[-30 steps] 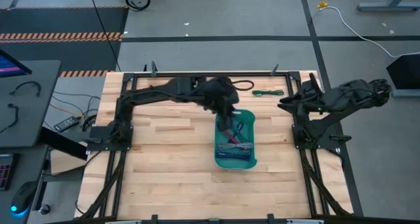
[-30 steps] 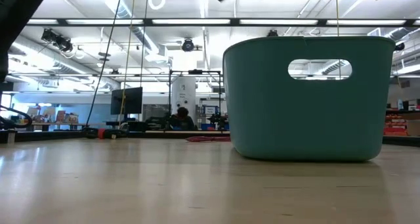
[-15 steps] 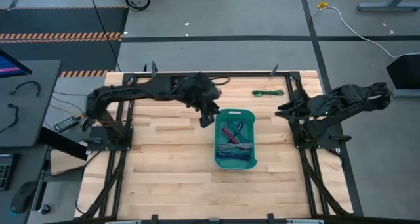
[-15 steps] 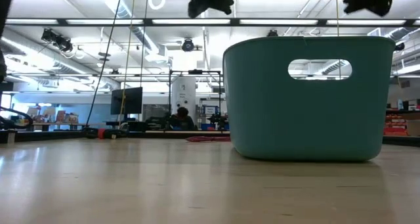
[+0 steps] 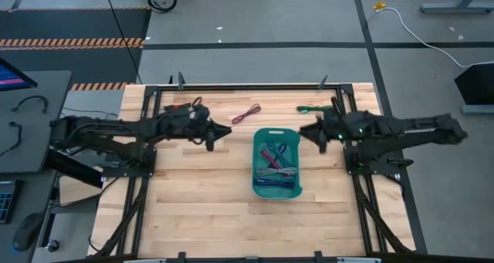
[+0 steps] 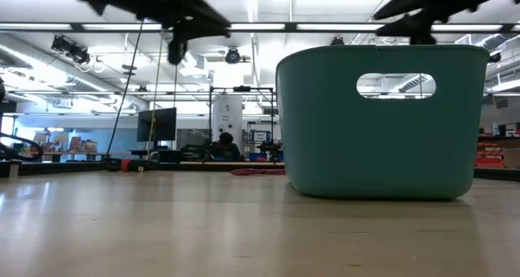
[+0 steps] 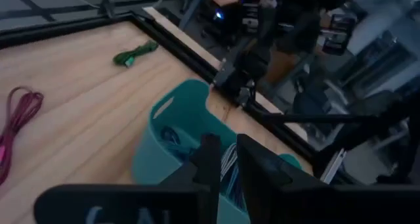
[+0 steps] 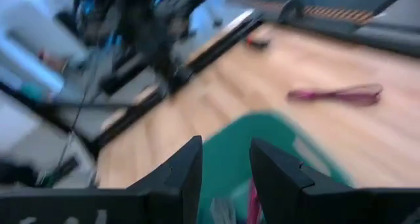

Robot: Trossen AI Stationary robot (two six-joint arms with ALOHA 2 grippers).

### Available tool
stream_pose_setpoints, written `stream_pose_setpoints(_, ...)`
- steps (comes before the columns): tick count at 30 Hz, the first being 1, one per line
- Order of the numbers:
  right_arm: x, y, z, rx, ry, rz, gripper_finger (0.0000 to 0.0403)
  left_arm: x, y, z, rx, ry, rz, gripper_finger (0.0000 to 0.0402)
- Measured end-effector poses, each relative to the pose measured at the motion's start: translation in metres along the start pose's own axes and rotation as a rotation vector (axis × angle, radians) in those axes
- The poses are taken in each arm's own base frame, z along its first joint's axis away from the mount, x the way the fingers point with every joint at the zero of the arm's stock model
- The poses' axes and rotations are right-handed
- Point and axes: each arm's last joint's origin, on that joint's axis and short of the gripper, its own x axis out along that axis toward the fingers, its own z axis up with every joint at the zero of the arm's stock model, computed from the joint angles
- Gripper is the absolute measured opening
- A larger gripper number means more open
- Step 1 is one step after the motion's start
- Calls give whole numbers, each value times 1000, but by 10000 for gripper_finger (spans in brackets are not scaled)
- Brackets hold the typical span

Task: Pick and place USB-C Cables
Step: Put the green USB cable into the light green bin

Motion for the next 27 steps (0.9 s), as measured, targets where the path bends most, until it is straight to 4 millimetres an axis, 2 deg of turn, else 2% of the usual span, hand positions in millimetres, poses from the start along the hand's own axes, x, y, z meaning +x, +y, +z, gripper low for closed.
stream_pose_setpoints(5,12,-24,31,55,-47,-219,130,-16,9,-10,-11,-33,0,50)
stream_pose_setpoints(8,16,-45,49,75,60,-338,129,-20,7,-8,34,-45,-8,52)
stream_pose_setpoints(12,22,-83,64,93,300,-447,128,-22,6,-6,119,-57,-14,50)
stream_pose_setpoints(16,28,-123,75,63,536,-522,135,-22,6,-6,142,-58,-14,48)
stream_pose_setpoints(20,43,-159,80,-17,719,-574,152,-22,6,-6,142,-58,-15,50)
stream_pose_setpoints(23,59,-182,81,-82,843,-591,172,-22,6,-6,142,-57,-14,50)
stream_pose_setpoints(27,78,-203,80,-214,993,-573,205,-22,7,-5,127,-84,15,50)
